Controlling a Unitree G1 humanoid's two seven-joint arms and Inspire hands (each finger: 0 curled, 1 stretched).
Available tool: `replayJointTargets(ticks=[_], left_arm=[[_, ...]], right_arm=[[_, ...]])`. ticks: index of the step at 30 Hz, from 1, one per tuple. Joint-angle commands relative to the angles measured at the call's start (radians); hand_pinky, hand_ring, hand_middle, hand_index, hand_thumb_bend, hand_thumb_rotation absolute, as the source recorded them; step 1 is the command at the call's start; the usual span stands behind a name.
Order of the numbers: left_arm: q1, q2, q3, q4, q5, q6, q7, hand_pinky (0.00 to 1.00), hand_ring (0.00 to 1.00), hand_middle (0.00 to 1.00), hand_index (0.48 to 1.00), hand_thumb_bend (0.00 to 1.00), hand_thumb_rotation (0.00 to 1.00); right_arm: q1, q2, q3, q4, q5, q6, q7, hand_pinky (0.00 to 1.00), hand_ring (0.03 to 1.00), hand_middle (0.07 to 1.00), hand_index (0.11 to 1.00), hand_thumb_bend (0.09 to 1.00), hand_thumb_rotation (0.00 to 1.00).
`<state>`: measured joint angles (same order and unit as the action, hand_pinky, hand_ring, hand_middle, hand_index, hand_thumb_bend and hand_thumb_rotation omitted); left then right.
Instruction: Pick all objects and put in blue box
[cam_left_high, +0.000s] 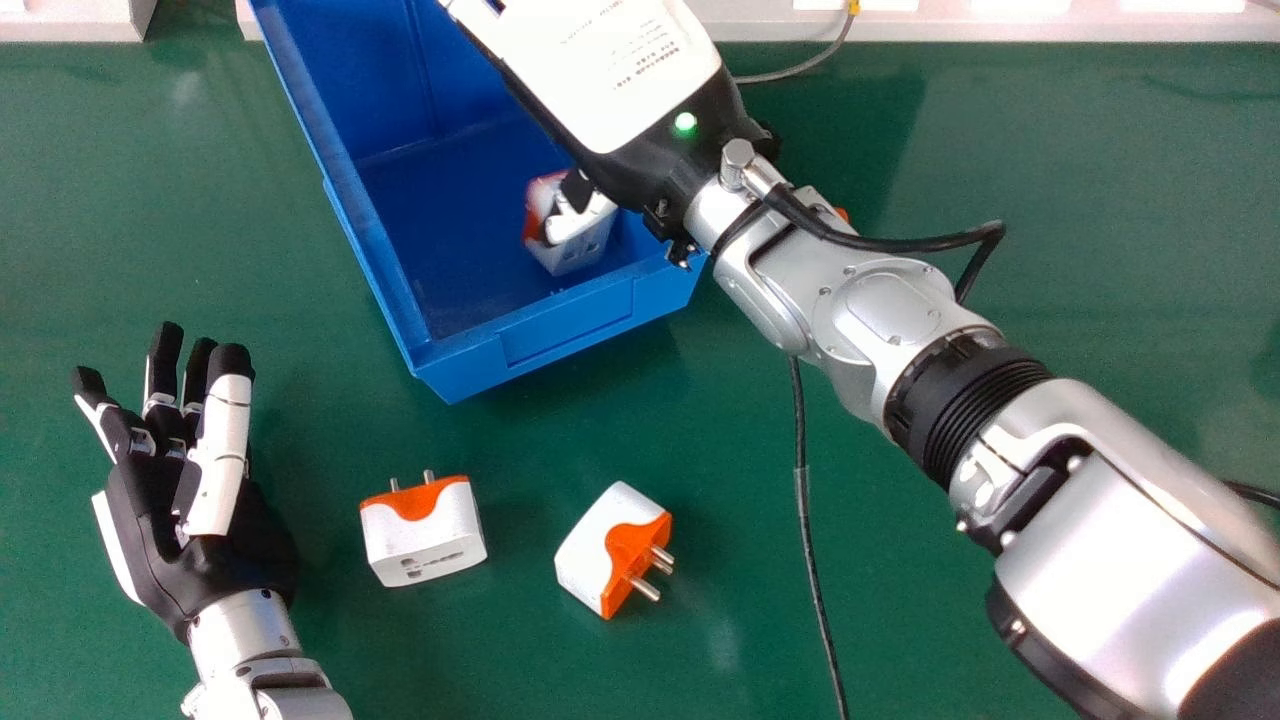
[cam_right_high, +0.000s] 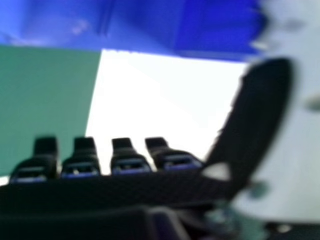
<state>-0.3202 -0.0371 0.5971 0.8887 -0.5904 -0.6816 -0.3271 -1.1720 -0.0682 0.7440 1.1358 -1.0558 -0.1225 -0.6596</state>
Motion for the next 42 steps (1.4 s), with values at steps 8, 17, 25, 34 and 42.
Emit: replayJointTargets(ticks=[8,17,25,34,42], left_arm=[[0.005,0.004,0.003,0.0,-0.007,-0.012,-0.019,0.83,0.88,0.9,0.897,0.68,0.09],[0.018,-0.002,0.002,-0.01,-0.001,-0.013,-0.015,0.83,0.88,0.9,0.893,0.69,0.08],[0.03,-0.005,-0.003,-0.02,0.006,-0.018,-0.012,0.84,0.88,0.89,0.894,0.69,0.08],[0.044,-0.005,-0.011,-0.03,0.008,-0.009,-0.011,0.85,0.88,0.9,0.897,0.69,0.08],[0.042,-0.01,-0.017,-0.035,0.012,-0.007,0.003,0.83,0.87,0.89,0.89,0.68,0.08]], right_arm=[[-0.012,-0.015,-0.002,-0.073,0.009,0.005,-0.094,1.0,1.0,1.0,1.0,1.0,0.68],[0.203,-0.1,-0.136,-0.46,0.127,-0.055,-0.051,1.0,1.0,1.0,1.0,1.0,0.69],[0.583,-0.09,-0.217,-0.69,0.194,-0.182,-0.249,0.98,1.0,1.0,1.0,1.0,0.81],[0.897,-0.073,-0.101,-0.575,0.175,-0.26,-0.205,0.92,0.991,1.0,1.0,1.0,0.88],[0.955,-0.177,-0.088,-0.892,0.224,0.075,0.672,0.98,0.999,1.0,1.0,1.0,0.97]])
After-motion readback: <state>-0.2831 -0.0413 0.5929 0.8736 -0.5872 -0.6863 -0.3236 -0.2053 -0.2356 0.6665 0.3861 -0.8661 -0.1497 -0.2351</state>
